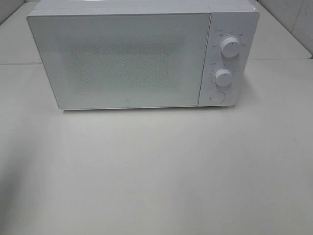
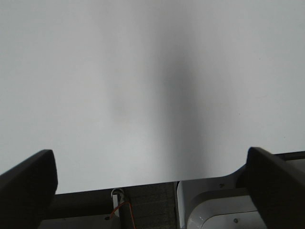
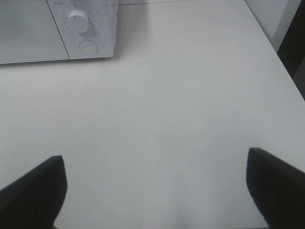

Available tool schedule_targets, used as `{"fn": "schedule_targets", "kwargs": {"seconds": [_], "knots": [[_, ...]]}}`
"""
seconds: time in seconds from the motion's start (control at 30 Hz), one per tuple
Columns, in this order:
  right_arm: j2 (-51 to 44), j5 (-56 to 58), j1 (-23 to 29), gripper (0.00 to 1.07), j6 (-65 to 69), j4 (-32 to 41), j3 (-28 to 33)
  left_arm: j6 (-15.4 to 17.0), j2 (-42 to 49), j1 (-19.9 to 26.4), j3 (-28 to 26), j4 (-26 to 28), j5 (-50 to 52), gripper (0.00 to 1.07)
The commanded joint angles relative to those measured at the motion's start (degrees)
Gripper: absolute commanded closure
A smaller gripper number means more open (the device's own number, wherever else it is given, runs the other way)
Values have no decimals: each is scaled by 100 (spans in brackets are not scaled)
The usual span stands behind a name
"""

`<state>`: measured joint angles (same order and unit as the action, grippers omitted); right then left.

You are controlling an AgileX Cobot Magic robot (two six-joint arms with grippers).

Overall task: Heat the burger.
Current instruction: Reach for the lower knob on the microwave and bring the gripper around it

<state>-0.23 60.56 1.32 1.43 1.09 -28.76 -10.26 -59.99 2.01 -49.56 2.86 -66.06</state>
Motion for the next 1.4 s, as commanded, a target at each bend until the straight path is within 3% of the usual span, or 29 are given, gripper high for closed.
{"fn": "schedule_targets", "kwargs": {"seconds": [0.03,0.17,0.2,0.37,0.73,1.1,1.4], "knots": [[-74,-11,0,8,29,11,11,6,745,23,625,189,275,4],[-74,-11,0,8,29,11,11,52,2126,23,1358,321,367,4],[-74,-11,0,8,29,11,11,52,2126,23,1358,321,367,4],[-74,-11,0,8,29,11,11,86,3839,23,1914,602,264,4],[-74,-11,0,8,34,11,11,223,6113,23,2074,579,647,4],[-74,-11,0,8,34,34,11,223,6154,23,2074,556,653,4],[-74,-11,0,8,34,29,11,218,6154,-332,2074,596,653,4]]}}
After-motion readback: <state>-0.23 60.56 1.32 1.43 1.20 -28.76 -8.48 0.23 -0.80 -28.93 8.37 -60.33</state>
